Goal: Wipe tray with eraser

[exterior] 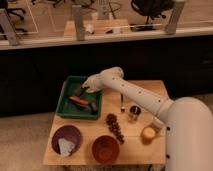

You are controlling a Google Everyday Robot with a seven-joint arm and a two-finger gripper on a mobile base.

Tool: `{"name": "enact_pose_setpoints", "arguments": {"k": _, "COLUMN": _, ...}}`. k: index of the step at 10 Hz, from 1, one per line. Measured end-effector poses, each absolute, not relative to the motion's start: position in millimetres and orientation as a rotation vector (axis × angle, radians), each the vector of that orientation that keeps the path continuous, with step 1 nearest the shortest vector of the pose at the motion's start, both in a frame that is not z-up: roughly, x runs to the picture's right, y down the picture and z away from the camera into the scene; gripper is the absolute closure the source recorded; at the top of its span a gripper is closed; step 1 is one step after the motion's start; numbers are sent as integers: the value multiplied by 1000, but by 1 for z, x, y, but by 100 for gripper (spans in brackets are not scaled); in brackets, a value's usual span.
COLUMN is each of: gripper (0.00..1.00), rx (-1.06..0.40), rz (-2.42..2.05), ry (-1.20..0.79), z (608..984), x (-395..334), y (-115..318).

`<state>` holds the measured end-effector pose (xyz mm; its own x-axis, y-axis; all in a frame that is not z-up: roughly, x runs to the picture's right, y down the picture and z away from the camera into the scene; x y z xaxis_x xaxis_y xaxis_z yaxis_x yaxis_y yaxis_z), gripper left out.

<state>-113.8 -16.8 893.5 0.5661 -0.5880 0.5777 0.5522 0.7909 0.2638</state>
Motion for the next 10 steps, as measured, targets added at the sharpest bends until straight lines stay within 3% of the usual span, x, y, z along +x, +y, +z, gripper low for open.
{"name": "enact_pose_setpoints", "arguments": {"k": 4, "gripper": 85, "rx": 55, "rz": -668, "ry": -699, "z": 894, "x": -114, "y": -17}}
{"name": "enact_pose_setpoints", "arguments": {"k": 10, "gripper": 85, "rx": 55, "rz": -616, "ry": -613, "z": 934, "x": -132, "y": -19}}
